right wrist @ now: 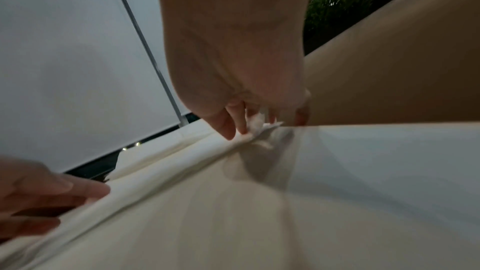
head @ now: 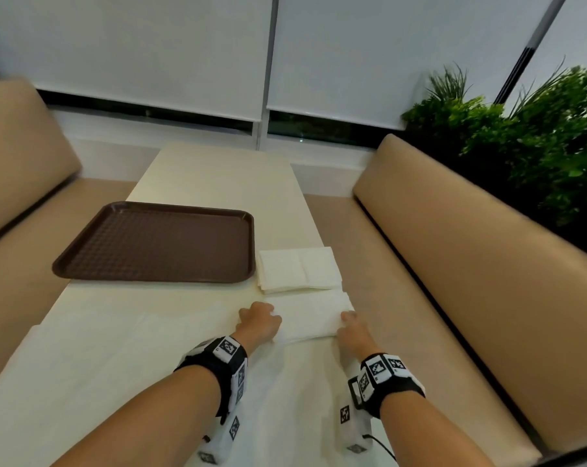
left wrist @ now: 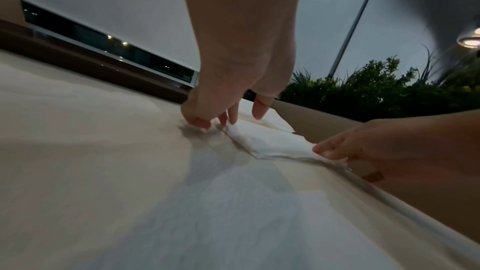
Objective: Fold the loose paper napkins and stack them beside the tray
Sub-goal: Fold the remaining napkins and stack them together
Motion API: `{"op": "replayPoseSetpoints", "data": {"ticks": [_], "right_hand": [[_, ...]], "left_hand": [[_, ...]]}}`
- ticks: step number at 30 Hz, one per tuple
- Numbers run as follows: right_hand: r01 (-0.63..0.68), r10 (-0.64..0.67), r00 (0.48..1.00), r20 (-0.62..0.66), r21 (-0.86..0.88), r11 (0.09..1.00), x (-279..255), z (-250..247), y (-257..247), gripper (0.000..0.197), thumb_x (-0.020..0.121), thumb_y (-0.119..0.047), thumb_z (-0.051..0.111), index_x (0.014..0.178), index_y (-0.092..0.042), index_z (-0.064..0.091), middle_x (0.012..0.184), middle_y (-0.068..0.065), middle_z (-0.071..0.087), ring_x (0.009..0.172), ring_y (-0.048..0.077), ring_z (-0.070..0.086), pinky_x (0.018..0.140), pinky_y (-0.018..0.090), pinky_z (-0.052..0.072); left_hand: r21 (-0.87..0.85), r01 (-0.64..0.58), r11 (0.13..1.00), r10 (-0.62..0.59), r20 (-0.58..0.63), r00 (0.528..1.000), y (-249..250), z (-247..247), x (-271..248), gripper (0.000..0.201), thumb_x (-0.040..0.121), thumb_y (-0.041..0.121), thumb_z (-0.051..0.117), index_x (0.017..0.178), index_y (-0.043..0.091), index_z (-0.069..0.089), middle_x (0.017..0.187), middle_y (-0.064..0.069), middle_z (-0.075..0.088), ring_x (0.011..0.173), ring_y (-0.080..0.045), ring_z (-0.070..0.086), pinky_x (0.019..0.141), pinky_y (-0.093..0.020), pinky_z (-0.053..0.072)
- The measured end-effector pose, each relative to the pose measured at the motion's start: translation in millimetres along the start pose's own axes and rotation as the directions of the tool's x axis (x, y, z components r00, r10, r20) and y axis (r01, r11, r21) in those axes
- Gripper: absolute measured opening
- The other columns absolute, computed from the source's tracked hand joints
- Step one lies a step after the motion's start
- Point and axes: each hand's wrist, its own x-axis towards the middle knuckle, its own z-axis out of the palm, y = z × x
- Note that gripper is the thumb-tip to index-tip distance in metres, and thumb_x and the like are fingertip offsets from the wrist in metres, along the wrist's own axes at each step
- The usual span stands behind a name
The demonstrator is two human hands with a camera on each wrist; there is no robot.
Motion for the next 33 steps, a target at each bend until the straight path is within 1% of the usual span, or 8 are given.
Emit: {"op": "replayPoseSetpoints", "data": {"ticks": [3, 6, 9, 12, 16, 23, 28, 33], "right_hand": [[-0.051, 0.05, 0.999, -0.015, -0.132, 0.99, -5.2, 2.4, 0.4, 0.05, 0.097, -0.017, 0.036, 0.146, -0.021, 0.027, 0.154, 0.013, 0.004, 0.143, 0.031, 0.002, 0.115, 0.042, 0.011], [0.024, -0.028, 0.996, -0.083, -0.044, 0.999, -14.1, -1.0, -15.1, 0.058, 0.097, -0.027, 0.043, 0.15, -0.022, 0.019, 0.155, 0.016, -0.004, 0.144, 0.034, -0.007, 0.116, 0.049, 0.008], [0.195, -0.203, 0.968, -0.148, -0.062, 0.979, -38.4, 3.5, -43.5, 0.054, 0.096, -0.031, 0.049, 0.146, -0.026, 0.029, 0.155, 0.007, 0.012, 0.144, 0.028, 0.005, 0.114, 0.051, 0.015], [0.409, -0.399, 0.908, 0.127, -0.062, 0.91, -75.0, 20.5, -73.2, 0.044, 0.096, -0.033, 0.052, 0.138, -0.027, 0.043, 0.144, 0.002, 0.037, 0.136, 0.023, 0.027, 0.111, 0.041, 0.026], [0.552, -0.452, 0.77, 0.45, -0.113, 0.826, -114.3, 67.0, -103.5, 0.049, 0.091, -0.042, 0.058, 0.136, -0.024, 0.047, 0.138, 0.0, 0.047, 0.131, 0.019, 0.037, 0.109, 0.032, 0.031], [0.659, -0.472, 0.744, 0.473, -0.406, 0.633, -146.0, 131.9, -131.1, 0.08, 0.07, -0.054, 0.075, 0.135, -0.023, 0.041, 0.129, 0.0, 0.05, 0.121, 0.023, 0.038, 0.1, 0.04, 0.03], [0.623, -0.434, 0.771, 0.465, -0.415, 0.663, -154.1, 139.5, -136.0, 0.064, 0.073, -0.043, 0.077, 0.124, -0.017, 0.049, 0.119, 0.004, 0.055, 0.113, 0.026, 0.046, 0.094, 0.039, 0.032], [0.595, -0.42, 0.755, 0.503, -0.258, 0.761, -156.6, 135.4, -139.3, 0.051, 0.074, -0.023, 0.079, 0.114, -0.011, 0.049, 0.115, 0.01, 0.058, 0.093, 0.023, 0.053, 0.079, 0.032, 0.046]], "left_hand": [[0.195, -0.071, 0.978, 0.073, 0.0, 0.997, 4.8, 0.0, -13.5, 0.042, 0.093, 0.029, 0.043, 0.135, 0.021, 0.045, 0.153, -0.003, 0.015, 0.136, -0.028, 0.018, 0.107, -0.038, 0.025], [0.007, -0.164, 0.986, 0.165, -0.058, 0.985, 10.6, -24.6, -37.8, 0.04, 0.096, 0.032, 0.047, 0.136, 0.028, 0.046, 0.152, 0.001, 0.015, 0.139, -0.024, 0.014, 0.112, -0.036, 0.019], [-0.305, -0.272, 0.913, 0.242, -0.133, 0.961, -2.0, -74.8, -78.6, 0.024, 0.096, 0.022, 0.052, 0.118, 0.03, 0.058, 0.136, 0.0, 0.041, 0.13, -0.018, 0.036, 0.108, -0.033, 0.03], [-0.38, -0.334, 0.862, 0.304, -0.14, 0.942, -39.2, -124.7, -141.4, 0.019, 0.096, 0.018, 0.052, 0.103, 0.031, 0.065, 0.111, 0.01, 0.063, 0.102, -0.005, 0.057, 0.087, -0.023, 0.041], [-0.392, -0.264, 0.881, 0.205, -0.185, 0.961, -116.7, -158.4, -218.4, 0.018, 0.094, 0.023, 0.056, 0.101, 0.034, 0.068, 0.1, 0.012, 0.069, 0.092, -0.004, 0.063, 0.082, -0.023, 0.043], [-0.465, -0.087, 0.881, -0.031, -0.24, 0.97, -238.3, -149.4, -305.7, 0.012, 0.085, 0.033, 0.066, 0.095, 0.033, 0.072, 0.096, 0.012, 0.071, 0.087, -0.011, 0.066, 0.081, -0.028, 0.047], [-0.518, -0.05, 0.854, -0.136, -0.314, 0.94, -275.9, -144.0, -329.2, 0.023, 0.093, 0.003, 0.05, 0.1, 0.016, 0.068, 0.096, -0.004, 0.071, 0.089, -0.025, 0.064, 0.065, -0.009, 0.047], [-0.507, -0.084, 0.858, -0.11, -0.341, 0.934, -275.0, -148.7, -334.7, 0.025, 0.093, 0.003, 0.049, 0.099, 0.018, 0.068, 0.093, 0.005, 0.071, 0.076, -0.007, 0.066, 0.066, -0.008, 0.046]]}}
